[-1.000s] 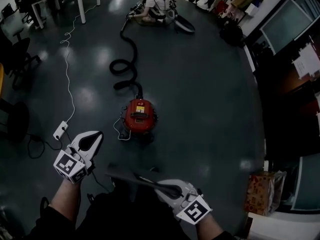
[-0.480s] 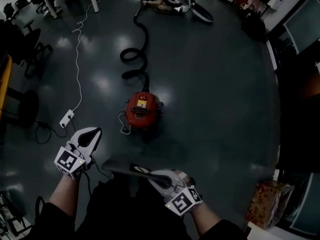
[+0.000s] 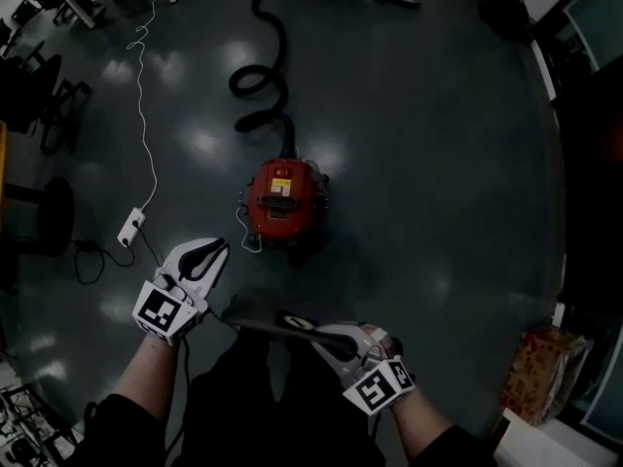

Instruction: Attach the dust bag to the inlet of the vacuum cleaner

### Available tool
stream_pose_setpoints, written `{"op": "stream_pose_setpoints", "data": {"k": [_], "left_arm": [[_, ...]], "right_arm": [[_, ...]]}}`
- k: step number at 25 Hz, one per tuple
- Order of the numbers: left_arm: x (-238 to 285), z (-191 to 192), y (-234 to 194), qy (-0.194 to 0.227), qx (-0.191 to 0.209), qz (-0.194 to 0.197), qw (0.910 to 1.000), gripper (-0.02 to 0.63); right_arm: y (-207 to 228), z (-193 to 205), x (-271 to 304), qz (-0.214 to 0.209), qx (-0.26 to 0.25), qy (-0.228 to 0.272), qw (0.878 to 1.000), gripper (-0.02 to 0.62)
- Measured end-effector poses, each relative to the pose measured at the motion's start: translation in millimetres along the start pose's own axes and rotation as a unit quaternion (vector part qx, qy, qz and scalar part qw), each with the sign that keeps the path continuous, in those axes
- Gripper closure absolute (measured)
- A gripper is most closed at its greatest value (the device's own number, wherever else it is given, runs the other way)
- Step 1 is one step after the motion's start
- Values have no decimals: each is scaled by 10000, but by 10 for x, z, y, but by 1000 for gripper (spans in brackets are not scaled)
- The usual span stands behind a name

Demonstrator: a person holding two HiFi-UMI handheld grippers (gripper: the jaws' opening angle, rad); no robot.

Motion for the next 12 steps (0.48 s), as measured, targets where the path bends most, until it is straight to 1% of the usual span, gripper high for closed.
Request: {"op": "stream_pose_setpoints", "data": {"k": [2, 5, 7, 12], "left_arm": [[154, 139, -76, 27, 112, 89, 9999, 563], [368, 417, -154, 68, 186, 209, 9996, 551], [500, 554, -178, 48, 309, 368, 9988, 547], [785, 870, -240, 39, 594, 600, 9964, 532]], "right_arm": [[48, 61, 111, 53, 149, -31, 9999, 568], [119, 249, 294, 95, 213, -133, 9996, 568], [171, 368, 430, 132, 252, -173, 9994, 568], [314, 610, 753, 165, 361, -116, 9991, 568]]}}
Point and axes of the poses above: the fingertips, and each gripper's own axes: x forward along the fingers, y to its right, z out of its underside, the point moved 2 cm from there along -x, backward along the fingers, and after that the axes turned 12 degrees about x, right-handed, at the moved point
